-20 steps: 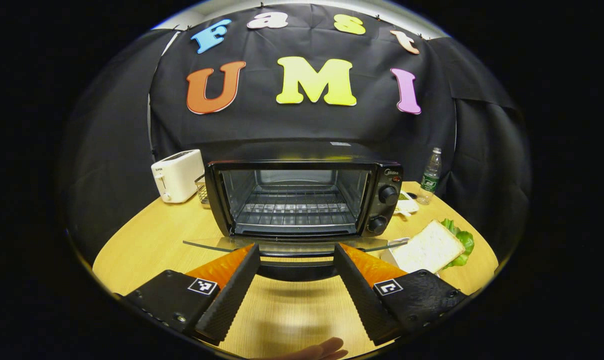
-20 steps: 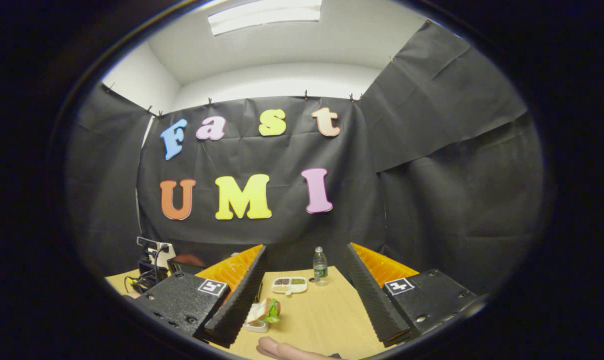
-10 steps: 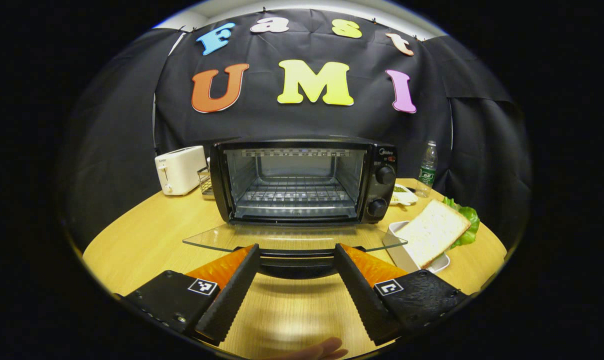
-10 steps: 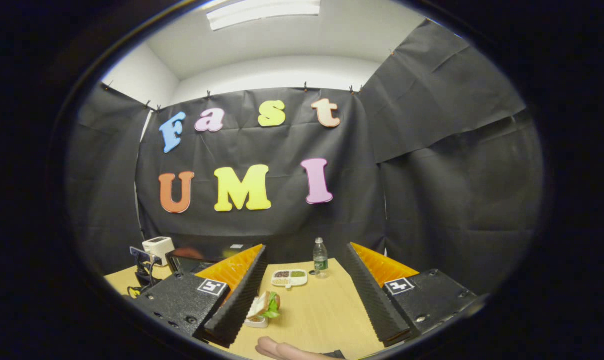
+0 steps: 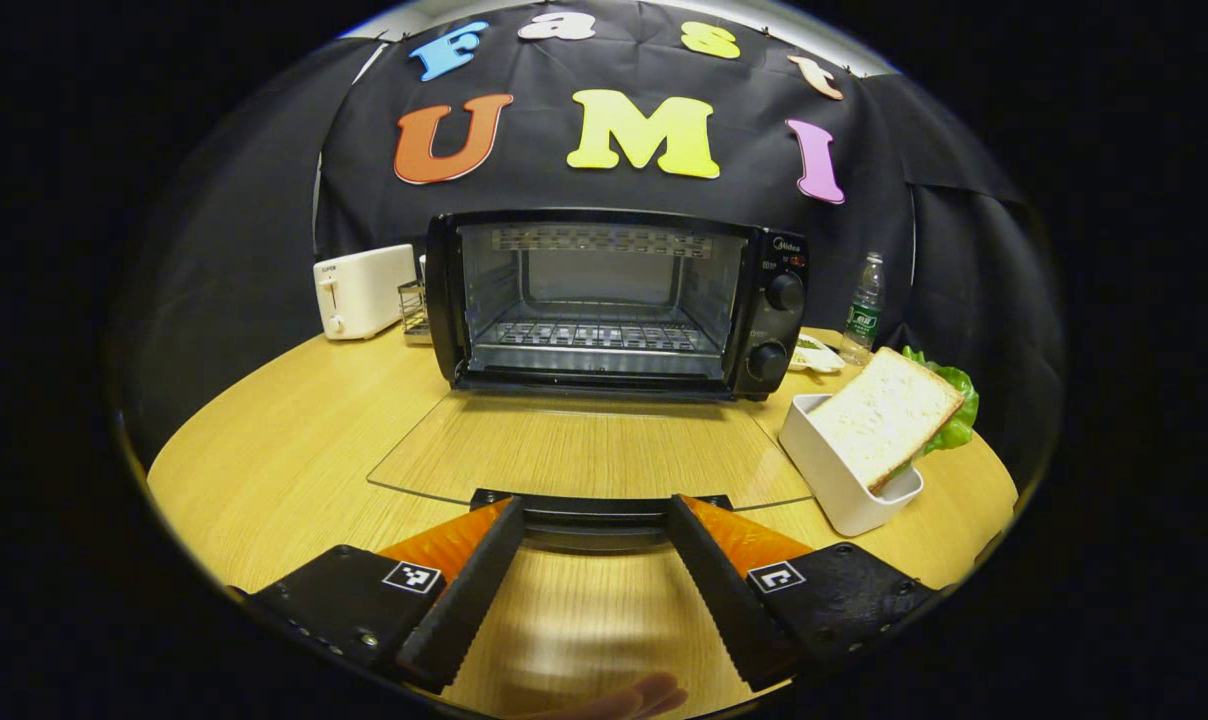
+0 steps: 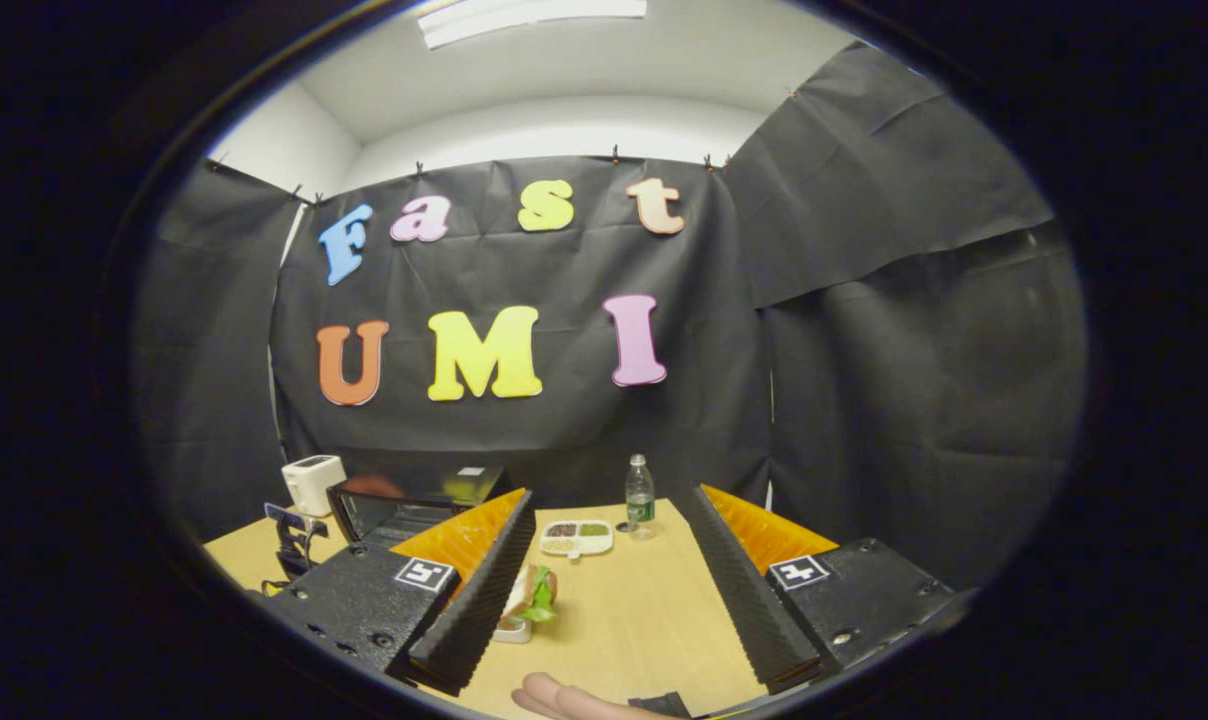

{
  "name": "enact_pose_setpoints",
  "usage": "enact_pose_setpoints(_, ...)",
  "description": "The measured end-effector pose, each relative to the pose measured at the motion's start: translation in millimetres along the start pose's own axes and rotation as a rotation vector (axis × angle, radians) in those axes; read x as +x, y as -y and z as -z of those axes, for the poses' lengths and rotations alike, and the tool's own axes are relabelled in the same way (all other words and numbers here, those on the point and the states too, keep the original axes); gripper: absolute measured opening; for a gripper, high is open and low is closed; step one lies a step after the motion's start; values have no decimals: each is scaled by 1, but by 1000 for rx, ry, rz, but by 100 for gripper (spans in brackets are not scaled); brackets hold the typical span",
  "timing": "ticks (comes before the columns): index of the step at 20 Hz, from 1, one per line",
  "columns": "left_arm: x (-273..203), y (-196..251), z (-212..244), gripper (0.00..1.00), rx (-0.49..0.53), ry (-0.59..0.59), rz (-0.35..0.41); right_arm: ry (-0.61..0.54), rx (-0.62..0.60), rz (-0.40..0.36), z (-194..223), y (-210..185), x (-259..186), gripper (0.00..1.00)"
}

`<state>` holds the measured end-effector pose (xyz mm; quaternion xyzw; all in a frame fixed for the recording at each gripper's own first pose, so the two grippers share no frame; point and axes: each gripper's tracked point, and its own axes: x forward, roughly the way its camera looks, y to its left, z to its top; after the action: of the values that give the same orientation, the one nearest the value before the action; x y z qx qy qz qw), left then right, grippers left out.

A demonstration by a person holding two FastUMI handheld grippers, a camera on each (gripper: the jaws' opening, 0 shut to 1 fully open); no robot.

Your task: Open the electric oven with the left hand, put the food in, and close the electric oven.

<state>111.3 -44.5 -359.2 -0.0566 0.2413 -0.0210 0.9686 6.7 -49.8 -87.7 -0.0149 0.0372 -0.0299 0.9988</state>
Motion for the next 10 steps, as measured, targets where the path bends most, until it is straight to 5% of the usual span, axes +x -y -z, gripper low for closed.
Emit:
enact_pose_setpoints(6,-25,-30,-28,96,35,82,-113,-41,-6,-2,5,11,21,95)
enact_pose_setpoints(10,-65,-34,-74,96,-8,180,-82,-126,36,-85,20,1,53,95)
